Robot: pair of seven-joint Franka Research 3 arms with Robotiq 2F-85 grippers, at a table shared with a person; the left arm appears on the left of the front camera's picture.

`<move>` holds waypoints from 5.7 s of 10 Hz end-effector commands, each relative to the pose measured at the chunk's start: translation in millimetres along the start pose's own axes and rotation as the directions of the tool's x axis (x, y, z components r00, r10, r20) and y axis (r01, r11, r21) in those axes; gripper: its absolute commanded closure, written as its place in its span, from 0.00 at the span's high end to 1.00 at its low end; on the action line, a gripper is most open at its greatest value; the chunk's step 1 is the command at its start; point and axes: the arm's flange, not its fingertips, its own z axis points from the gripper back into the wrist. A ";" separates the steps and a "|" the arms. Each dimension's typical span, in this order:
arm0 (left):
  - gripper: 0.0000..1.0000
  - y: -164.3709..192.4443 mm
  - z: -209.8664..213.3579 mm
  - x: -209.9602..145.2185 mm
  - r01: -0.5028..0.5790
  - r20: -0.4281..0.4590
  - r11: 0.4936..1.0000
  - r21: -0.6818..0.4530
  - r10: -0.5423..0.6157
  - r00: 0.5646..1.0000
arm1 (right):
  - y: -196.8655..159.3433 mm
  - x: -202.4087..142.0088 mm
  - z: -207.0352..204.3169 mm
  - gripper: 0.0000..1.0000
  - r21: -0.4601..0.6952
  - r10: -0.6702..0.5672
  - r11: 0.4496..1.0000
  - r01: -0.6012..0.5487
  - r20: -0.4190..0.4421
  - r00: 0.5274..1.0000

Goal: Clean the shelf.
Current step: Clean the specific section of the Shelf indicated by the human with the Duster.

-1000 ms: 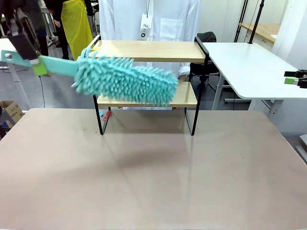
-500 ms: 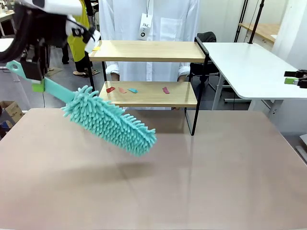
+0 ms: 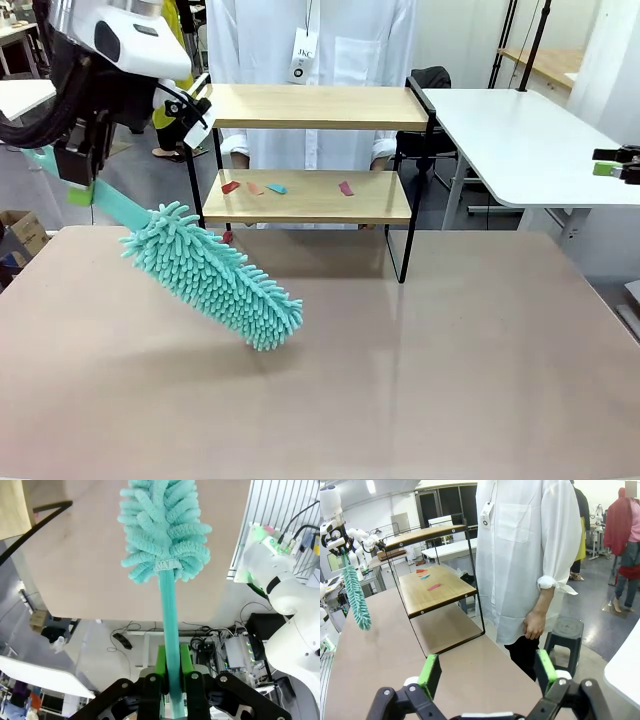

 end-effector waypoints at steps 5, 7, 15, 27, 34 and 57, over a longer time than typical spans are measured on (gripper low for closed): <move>0.13 -0.6 0.2 -1.0 -0.001 -0.003 1.000 -0.004 0.001 1.000 | 1.8 2.5 -1.6 1.00 0.002 0.003 1.000 -0.003 0.003 1.000; 0.13 -0.6 0.2 -1.0 -0.001 -0.003 1.000 -0.004 0.001 1.000 | 1.8 2.5 -1.6 1.00 0.002 0.003 1.000 -0.003 0.003 1.000; 0.13 -0.6 0.2 -1.0 -0.001 -0.003 1.000 -0.004 0.001 1.000 | 1.8 2.5 -1.6 1.00 0.002 0.003 1.000 -0.003 0.003 1.000; 0.13 -0.6 0.2 -1.0 -0.001 -0.003 1.000 -0.004 0.001 1.000 | 1.8 2.5 -1.6 1.00 0.002 0.003 1.000 -0.003 0.003 1.000; 0.13 -0.6 0.2 -1.0 -0.001 -0.003 1.000 -0.004 0.001 1.000 | 1.8 2.5 -1.6 1.00 0.002 0.003 1.000 -0.003 0.003 1.000; 0.13 -70.0 45.7 140.9 -0.631 0.453 0.579 -0.517 0.810 0.372 | 1.8 2.5 -1.6 1.00 0.002 0.003 1.000 -0.003 0.003 1.000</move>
